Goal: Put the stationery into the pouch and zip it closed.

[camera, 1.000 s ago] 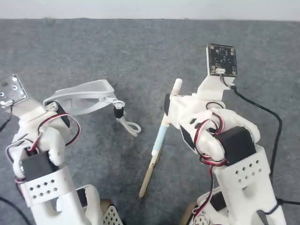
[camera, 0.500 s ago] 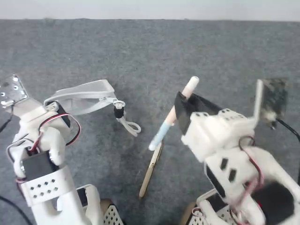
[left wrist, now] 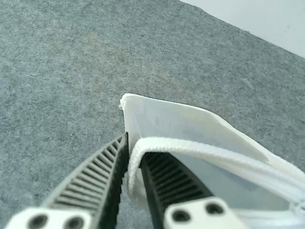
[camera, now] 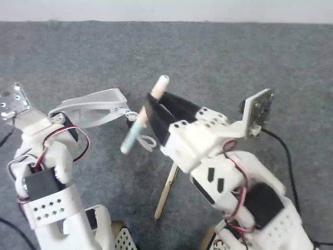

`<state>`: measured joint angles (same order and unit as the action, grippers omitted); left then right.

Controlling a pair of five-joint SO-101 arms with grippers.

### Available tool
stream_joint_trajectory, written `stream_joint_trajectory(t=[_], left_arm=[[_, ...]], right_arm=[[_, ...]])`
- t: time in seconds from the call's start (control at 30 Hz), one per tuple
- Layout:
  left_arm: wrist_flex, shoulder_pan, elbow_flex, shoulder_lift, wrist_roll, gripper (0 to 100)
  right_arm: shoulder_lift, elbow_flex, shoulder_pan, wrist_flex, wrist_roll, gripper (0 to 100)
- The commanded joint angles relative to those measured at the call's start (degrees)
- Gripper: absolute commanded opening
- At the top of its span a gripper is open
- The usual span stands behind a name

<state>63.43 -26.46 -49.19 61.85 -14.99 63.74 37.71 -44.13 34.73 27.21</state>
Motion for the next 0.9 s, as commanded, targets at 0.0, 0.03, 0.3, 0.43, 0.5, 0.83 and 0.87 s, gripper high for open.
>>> stream_joint_trajectory(t=[0.0,0.03,0.3,0.43,0.5,0.83,0.87], left_arm=[[-2.0,-0.2,0.8,0.5,-0.8,1],[-2.0,-0.2,0.8,0.5,-0.8,1],[-2.0,-0.2,0.8,0.5,-0.8,1],[-2.0,-0.2,0.9,0.5,-0.8,1],[-2.0,-0.2,0.9,0.5,-0.8,1],[-2.0,-0.2,0.9,0.5,-0.8,1],[-2.0,-0.2,0.9,0.5,-0.8,1]], right_arm=[[1.2,2.1,-0.5,-11.6,0.3,0.6],[1.1,2.9,-0.4,-13.9,0.3,0.6],[0.7,11.1,-0.3,-33.7,-8.4,0.6],[0.7,17.7,-0.5,-45.2,-11.3,0.6],[0.6,20.0,-0.5,-49.1,-12.0,0.6],[-7.1,23.1,-1.2,-58.3,-12.0,0.6],[-9.1,23.1,-1.5,-60.1,-12.0,0.6]])
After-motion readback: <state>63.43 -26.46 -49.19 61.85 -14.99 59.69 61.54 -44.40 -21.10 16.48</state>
